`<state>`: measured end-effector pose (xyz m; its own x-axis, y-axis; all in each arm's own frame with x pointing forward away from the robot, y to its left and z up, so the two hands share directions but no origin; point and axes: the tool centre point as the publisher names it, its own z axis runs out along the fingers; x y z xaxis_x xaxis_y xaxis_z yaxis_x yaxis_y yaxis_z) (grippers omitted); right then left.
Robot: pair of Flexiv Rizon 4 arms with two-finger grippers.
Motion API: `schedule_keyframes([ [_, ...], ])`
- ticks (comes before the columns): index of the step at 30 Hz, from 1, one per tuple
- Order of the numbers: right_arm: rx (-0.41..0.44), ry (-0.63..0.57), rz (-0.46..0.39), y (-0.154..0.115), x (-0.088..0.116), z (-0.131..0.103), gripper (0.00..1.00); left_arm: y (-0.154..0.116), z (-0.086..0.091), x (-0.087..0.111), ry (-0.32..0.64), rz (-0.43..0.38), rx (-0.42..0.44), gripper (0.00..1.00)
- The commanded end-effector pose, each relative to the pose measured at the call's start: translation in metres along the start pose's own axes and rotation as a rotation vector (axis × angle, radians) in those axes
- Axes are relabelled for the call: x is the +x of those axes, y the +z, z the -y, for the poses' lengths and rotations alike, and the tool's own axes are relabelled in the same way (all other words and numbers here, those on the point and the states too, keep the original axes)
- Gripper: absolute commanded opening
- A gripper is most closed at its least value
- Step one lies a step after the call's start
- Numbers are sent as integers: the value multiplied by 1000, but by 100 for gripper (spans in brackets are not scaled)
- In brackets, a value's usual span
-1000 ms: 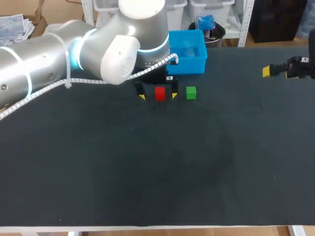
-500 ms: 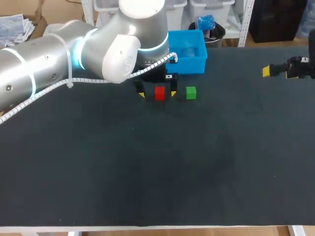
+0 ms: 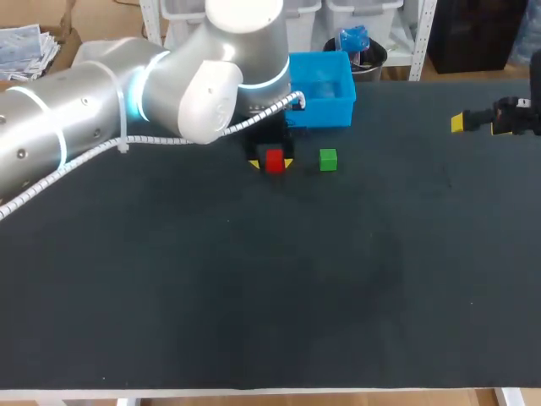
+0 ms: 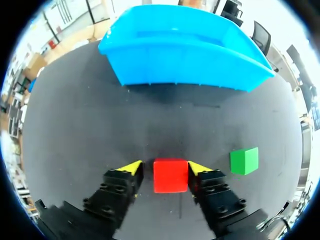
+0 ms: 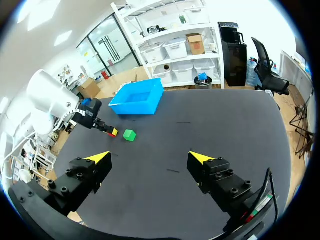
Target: Use the left arm to pick the red cube and place it into the blue plastic box first, then use the right arm to grasp the green cube and put it into the same blue plastic box after the first action is fully finished.
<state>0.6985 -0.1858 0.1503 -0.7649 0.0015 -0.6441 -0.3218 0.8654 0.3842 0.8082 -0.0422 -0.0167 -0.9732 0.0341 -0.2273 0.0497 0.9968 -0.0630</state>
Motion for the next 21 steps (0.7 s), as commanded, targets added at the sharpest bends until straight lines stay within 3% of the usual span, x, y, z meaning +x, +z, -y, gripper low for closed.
schedule_keyframes([
  [1,1,0,-1,1,0,0,100,3,2,-3,5,-5,0,0],
  [12,1,0,-1,1,0,0,100,-9,4,-5,22,13,11,0],
  [21,1,0,-1,1,0,0,100,-65,3,-25,31,89,38,0],
])
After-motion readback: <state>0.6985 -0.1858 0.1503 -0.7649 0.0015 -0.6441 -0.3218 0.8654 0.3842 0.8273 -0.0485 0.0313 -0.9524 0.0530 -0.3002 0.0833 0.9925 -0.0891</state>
